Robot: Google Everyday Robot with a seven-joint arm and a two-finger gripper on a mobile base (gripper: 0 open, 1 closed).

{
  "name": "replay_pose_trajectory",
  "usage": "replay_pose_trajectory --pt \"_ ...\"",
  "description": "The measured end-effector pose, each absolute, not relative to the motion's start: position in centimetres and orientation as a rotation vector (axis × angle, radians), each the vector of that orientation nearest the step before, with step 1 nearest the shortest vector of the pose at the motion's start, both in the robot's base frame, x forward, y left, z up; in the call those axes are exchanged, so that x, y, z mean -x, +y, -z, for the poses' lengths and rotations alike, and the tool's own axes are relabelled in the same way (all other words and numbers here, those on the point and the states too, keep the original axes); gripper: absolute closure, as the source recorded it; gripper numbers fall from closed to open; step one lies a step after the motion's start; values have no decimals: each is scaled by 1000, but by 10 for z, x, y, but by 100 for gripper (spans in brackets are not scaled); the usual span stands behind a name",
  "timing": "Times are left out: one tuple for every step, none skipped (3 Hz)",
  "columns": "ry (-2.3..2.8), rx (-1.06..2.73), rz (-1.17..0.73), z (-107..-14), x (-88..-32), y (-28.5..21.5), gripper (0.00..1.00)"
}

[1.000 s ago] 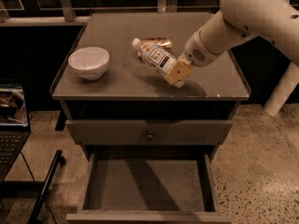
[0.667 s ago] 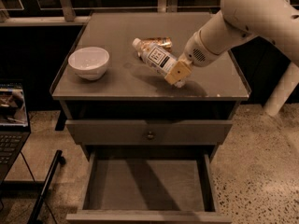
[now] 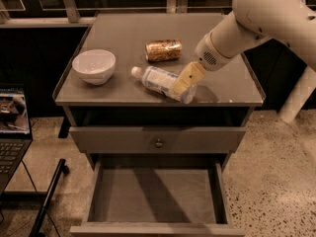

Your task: Pick blue plastic bottle from middle drawer and place on counter

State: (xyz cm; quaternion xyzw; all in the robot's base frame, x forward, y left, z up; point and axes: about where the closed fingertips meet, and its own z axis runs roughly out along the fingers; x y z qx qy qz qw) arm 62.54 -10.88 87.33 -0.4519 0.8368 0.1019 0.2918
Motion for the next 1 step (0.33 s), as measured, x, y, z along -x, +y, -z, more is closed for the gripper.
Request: replay_pose_trajectory --pt "2231 1204 -272 -873 -625 -109 0"
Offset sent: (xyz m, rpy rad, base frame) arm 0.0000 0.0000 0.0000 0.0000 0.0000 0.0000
